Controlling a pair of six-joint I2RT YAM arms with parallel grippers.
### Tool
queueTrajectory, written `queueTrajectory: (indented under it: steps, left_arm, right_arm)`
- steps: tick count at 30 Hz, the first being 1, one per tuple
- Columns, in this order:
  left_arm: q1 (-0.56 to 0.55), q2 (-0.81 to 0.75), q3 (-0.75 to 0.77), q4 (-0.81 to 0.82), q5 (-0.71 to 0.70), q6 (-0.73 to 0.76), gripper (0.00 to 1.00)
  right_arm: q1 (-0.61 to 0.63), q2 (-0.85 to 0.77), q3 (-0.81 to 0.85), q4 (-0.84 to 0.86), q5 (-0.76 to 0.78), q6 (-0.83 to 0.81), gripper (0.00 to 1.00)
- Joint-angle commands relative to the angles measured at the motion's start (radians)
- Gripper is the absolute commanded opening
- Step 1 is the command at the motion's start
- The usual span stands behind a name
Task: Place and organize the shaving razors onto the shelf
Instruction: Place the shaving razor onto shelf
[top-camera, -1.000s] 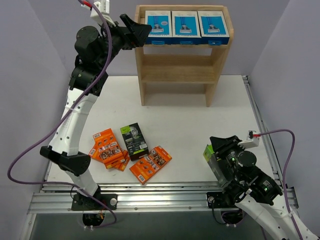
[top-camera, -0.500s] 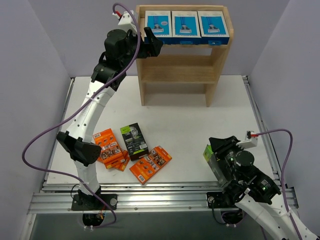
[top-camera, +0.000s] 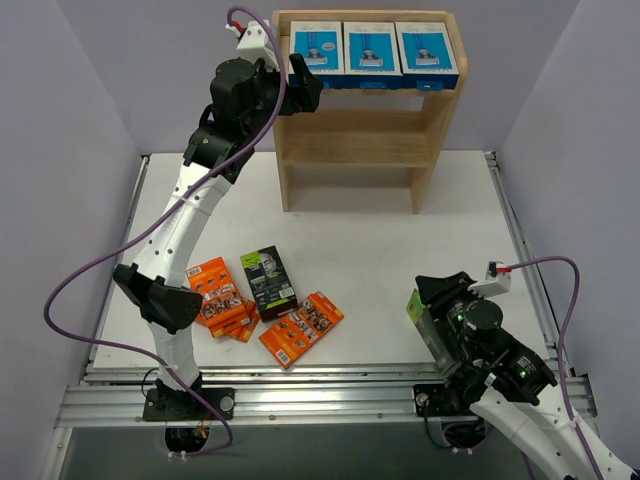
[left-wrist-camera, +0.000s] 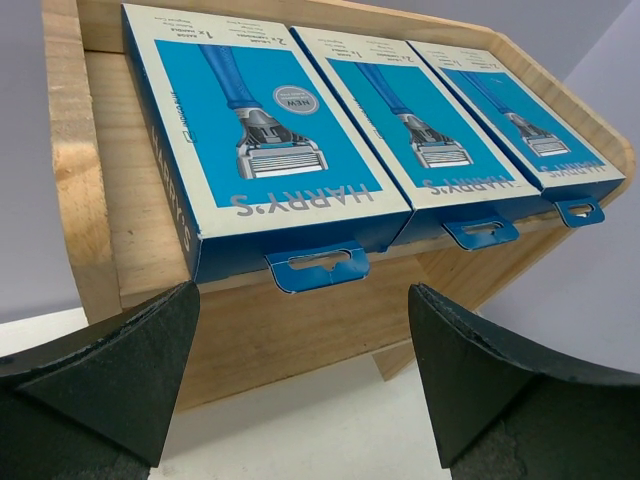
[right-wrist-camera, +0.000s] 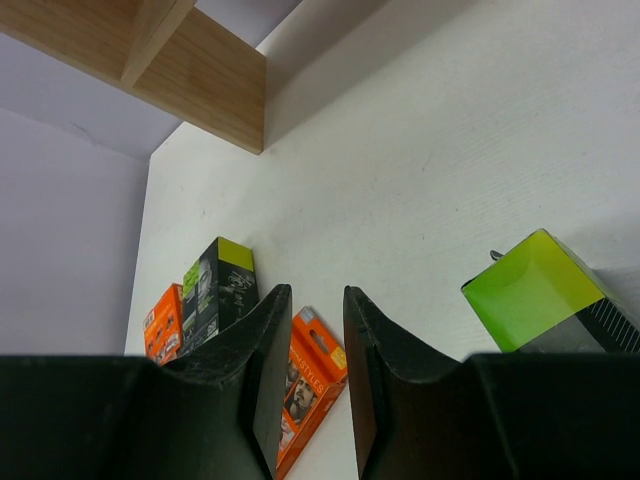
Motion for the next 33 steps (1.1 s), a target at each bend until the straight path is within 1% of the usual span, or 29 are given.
queueTrajectory:
  steps: [1,12,33]
  left_arm:
    - [-0.006,-0.037,0.019,0.058,-0.035,0.041,0.94]
    - [-0.019,-0.002,0.034,0.092,-0.071,0.073,0.94]
    - [-0.039,0.059,0.064,0.109,-0.114,0.067,0.94]
  right_arm:
    - [-0.005,0.015,-0.008,0.040,0.010,0.002,0.24]
    - [-0.005,0.028,-0.008,0.054,0.015,-0.001,0.24]
    - [-0.005,0.035,-0.011,0.051,0.024,-0.006,0.24]
